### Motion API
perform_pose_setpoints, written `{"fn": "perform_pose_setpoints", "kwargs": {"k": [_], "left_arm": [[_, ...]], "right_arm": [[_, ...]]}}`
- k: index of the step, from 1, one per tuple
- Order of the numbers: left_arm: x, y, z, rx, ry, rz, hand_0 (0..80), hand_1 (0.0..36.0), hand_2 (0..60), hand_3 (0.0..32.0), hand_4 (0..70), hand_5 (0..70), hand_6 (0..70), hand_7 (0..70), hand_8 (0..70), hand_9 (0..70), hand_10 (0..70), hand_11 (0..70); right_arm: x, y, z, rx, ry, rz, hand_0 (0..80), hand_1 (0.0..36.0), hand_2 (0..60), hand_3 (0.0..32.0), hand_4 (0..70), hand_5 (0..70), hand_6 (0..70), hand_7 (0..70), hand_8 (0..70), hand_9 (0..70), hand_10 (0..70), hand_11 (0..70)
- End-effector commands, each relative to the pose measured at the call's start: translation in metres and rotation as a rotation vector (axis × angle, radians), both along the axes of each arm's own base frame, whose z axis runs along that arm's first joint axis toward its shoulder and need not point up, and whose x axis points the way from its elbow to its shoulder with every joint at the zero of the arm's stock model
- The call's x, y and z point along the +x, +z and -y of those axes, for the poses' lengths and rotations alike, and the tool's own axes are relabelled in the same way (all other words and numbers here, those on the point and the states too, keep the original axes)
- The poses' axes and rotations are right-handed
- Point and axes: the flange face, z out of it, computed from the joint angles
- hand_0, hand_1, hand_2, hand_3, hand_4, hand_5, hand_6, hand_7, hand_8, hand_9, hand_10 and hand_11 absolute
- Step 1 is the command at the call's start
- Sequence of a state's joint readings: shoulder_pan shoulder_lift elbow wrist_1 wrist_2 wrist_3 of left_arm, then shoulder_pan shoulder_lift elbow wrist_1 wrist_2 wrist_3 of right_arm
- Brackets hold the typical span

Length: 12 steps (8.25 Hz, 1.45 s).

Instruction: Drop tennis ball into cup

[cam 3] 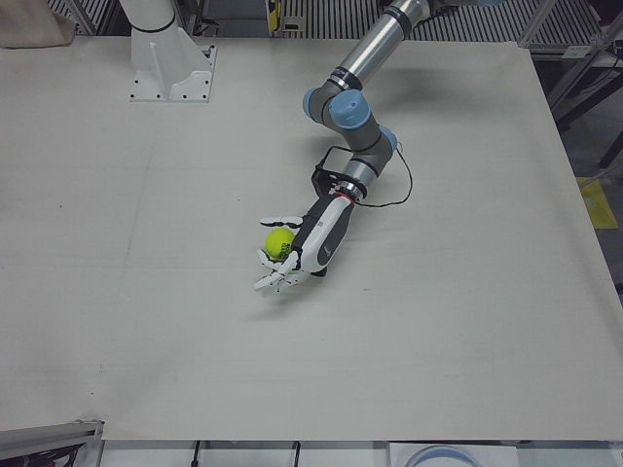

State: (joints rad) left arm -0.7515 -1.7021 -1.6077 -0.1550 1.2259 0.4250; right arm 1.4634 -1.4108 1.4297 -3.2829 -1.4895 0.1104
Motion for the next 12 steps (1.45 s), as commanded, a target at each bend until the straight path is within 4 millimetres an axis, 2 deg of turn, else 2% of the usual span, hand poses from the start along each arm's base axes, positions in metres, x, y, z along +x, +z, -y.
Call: {"fn": "perform_pose_setpoints", "kwargs": {"k": [1,2,3,4,5,6,7,8,9,10,11,12], "left_arm": [[-0.003,0.003,-0.001,-0.012,0.006,-0.009,75.5,30.0,10.4,0.0,12.9,17.3,43.5,20.5,15.7,15.3,13.6,22.8],[-0.008,-0.001,0.003,-0.012,-0.001,-0.026,77.5,31.4,7.9,0.0,12.8,14.3,27.0,23.1,12.2,15.6,13.4,22.7],[-0.026,-0.013,0.009,-0.038,-0.016,-0.064,80.0,32.1,8.9,0.0,12.7,16.6,36.9,20.2,14.0,14.7,13.0,22.2],[-0.07,-0.043,0.019,-0.072,-0.069,-0.088,80.0,33.7,5.5,0.0,11.9,17.4,37.0,18.9,14.4,14.7,13.8,23.6],[-0.102,-0.072,0.021,-0.066,-0.099,-0.093,80.0,32.3,6.7,0.0,12.3,19.1,47.4,16.5,16.4,14.3,14.7,24.8],[-0.149,-0.101,0.022,-0.059,-0.099,-0.065,80.0,31.4,6.0,0.0,12.9,17.2,39.1,18.6,14.6,14.6,15.3,25.5],[-0.197,-0.112,0.034,-0.039,-0.074,-0.039,73.6,28.3,7.1,0.0,14.0,17.6,45.7,19.0,16.2,15.2,16.8,27.4],[-0.211,-0.117,0.037,-0.065,-0.056,-0.064,70.2,27.0,7.1,0.0,14.6,18.1,50.1,19.8,17.2,15.5,17.1,27.8],[-0.23,-0.122,0.04,-0.082,-0.078,-0.088,67.3,26.2,5.6,0.0,14.9,16.9,45.8,20.9,15.8,15.0,16.5,26.8],[-0.264,-0.126,0.042,-0.07,-0.109,-0.086,64.1,25.0,5.8,0.0,15.0,17.0,47.9,21.0,16.2,15.0,16.8,27.1],[-0.286,-0.124,0.042,-0.069,-0.137,-0.083,63.2,24.7,4.8,0.0,15.3,15.7,41.6,22.3,15.1,15.6,16.4,26.4],[-0.297,-0.116,0.042,-0.082,-0.157,-0.077,63.1,24.5,4.8,0.0,16.1,15.6,41.8,23.2,15.3,16.1,16.4,26.4]], "right_arm": [[0.0,0.0,0.0,0.0,0.0,0.0,0.0,0.0,0.0,0.0,0.0,0.0,0.0,0.0,0.0,0.0,0.0,0.0],[0.0,0.0,0.0,-0.002,0.0,0.0,0.0,0.0,0.0,0.0,0.0,0.0,0.0,0.0,0.0,0.0,0.0,0.0],[0.0,0.0,0.0,-0.002,0.0,0.0,0.0,0.0,0.0,0.0,0.0,0.0,0.0,0.0,0.0,0.0,0.0,0.0],[0.0,0.0,0.0,-0.002,0.0,0.0,0.0,0.0,0.0,0.0,0.0,0.0,0.0,0.0,0.0,0.0,0.0,0.0],[0.0,0.0,0.0,0.0,0.0,0.0,0.0,0.0,0.0,0.0,0.0,0.0,0.0,0.0,0.0,0.0,0.0,0.0],[0.0,0.0,0.0,0.0,0.0,0.0,0.0,0.0,0.0,0.0,0.0,0.0,0.0,0.0,0.0,0.0,0.0,0.0],[0.0,0.0,0.0,0.0,0.0,0.0,0.0,0.0,0.0,0.0,0.0,0.0,0.0,0.0,0.0,0.0,0.0,0.0],[0.0,0.0,0.0,0.0,0.0,0.0,0.0,0.0,0.0,0.0,0.0,0.0,0.0,0.0,0.0,0.0,0.0,0.0],[0.0,0.0,0.0,-0.002,0.0,0.0,0.0,0.0,0.0,0.0,0.0,0.0,0.0,0.0,0.0,0.0,0.0,0.0],[0.0,0.0,0.0,0.0,0.0,0.0,0.0,0.0,0.0,0.0,0.0,0.0,0.0,0.0,0.0,0.0,0.0,0.0],[0.0,0.0,0.0,0.0,0.0,0.0,0.0,0.0,0.0,0.0,0.0,0.0,0.0,0.0,0.0,0.0,0.0,0.0],[0.0,0.0,0.0,0.0,0.0,0.0,0.0,0.0,0.0,0.0,0.0,0.0,0.0,0.0,0.0,0.0,0.0,0.0]]}}
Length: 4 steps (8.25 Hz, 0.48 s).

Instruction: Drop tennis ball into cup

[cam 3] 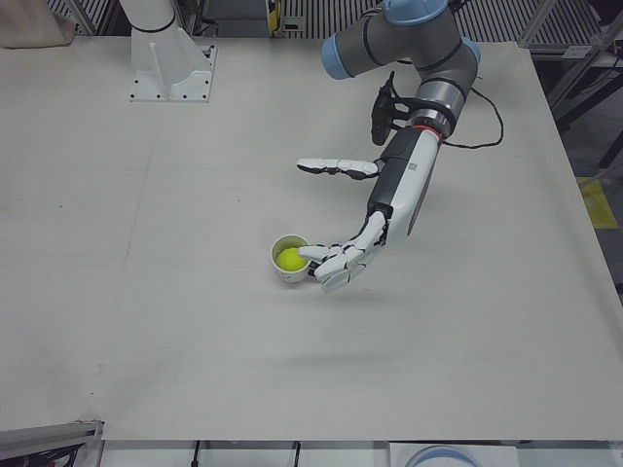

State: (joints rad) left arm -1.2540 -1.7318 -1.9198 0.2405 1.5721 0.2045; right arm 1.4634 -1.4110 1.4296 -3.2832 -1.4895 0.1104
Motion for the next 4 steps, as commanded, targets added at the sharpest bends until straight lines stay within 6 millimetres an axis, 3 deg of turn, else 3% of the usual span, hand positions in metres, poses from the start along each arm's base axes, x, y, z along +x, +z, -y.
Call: {"fn": "perform_pose_setpoints", "kwargs": {"k": [1,2,3,4], "left_arm": [[-0.044,0.008,0.001,-0.008,-0.059,0.006,62.6,23.9,5.0,0.0,15.4,16.4,46.0,22.3,16.4,16.2,16.9,27.1],[-0.044,0.014,0.003,0.005,-0.059,-0.004,62.6,23.9,4.3,0.0,13.7,16.4,45.6,20.5,15.9,15.3,16.8,27.0],[-0.046,0.024,0.001,0.003,-0.067,-0.019,64.0,25.3,2.9,0.0,12.2,15.3,37.1,19.9,14.2,15.1,16.9,27.4],[-0.045,0.036,0.004,0.006,-0.075,-0.026,63.4,24.8,2.3,0.0,11.1,15.4,37.0,19.6,14.6,15.7,18.3,29.3]], "right_arm": [[0.0,0.0,0.0,0.0,0.0,0.0,0.0,0.0,0.0,0.0,0.0,0.0,0.0,0.0,0.0,0.0,0.0,0.0],[0.0,0.0,0.0,0.0,0.0,0.0,0.0,0.0,0.0,0.0,0.0,0.0,0.0,0.0,0.0,0.0,0.0,0.0],[0.0,0.0,0.0,-0.001,0.0,0.0,0.0,0.0,0.0,0.0,0.0,0.0,0.0,0.0,0.0,0.0,0.0,0.0],[0.0,-0.001,0.001,0.002,0.0,0.0,0.0,0.0,0.0,0.0,0.0,0.0,0.0,0.0,0.0,0.0,0.0,0.0]]}}
